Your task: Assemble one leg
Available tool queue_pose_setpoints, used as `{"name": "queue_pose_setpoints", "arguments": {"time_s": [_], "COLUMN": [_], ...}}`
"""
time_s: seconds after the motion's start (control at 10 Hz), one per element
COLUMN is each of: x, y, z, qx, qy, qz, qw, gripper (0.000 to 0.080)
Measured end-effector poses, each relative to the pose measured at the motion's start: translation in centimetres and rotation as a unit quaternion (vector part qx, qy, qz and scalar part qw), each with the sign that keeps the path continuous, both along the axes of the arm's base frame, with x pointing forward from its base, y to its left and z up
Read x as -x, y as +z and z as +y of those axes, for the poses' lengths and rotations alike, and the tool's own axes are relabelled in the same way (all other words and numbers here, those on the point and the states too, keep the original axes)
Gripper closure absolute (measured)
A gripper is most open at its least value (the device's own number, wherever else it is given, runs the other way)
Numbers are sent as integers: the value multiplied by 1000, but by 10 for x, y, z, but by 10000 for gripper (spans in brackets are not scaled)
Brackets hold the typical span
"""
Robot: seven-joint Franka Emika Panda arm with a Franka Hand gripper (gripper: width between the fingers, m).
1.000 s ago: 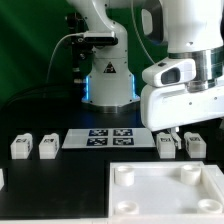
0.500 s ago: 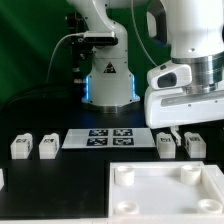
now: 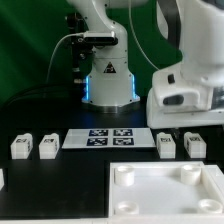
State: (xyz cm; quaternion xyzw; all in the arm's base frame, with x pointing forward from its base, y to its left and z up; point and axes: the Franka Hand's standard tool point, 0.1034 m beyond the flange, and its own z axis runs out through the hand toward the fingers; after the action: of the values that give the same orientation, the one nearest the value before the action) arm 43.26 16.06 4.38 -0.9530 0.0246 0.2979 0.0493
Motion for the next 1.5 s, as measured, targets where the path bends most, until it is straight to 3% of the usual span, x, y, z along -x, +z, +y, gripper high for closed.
{"name": "queue_pose_setpoints", "arguments": {"time_s": [0.3, 0.4, 0.9, 1.5], "x": [8, -2, 18, 36], "y": [-7, -13, -16, -37], "z": [1, 3, 13, 16], "qx": [-5, -7, 0, 3], "qy": [15, 12, 14, 19], "qz": [121, 103, 129, 147], "qw": [992, 995, 992, 989], "gripper": [151, 151, 151, 151]}}
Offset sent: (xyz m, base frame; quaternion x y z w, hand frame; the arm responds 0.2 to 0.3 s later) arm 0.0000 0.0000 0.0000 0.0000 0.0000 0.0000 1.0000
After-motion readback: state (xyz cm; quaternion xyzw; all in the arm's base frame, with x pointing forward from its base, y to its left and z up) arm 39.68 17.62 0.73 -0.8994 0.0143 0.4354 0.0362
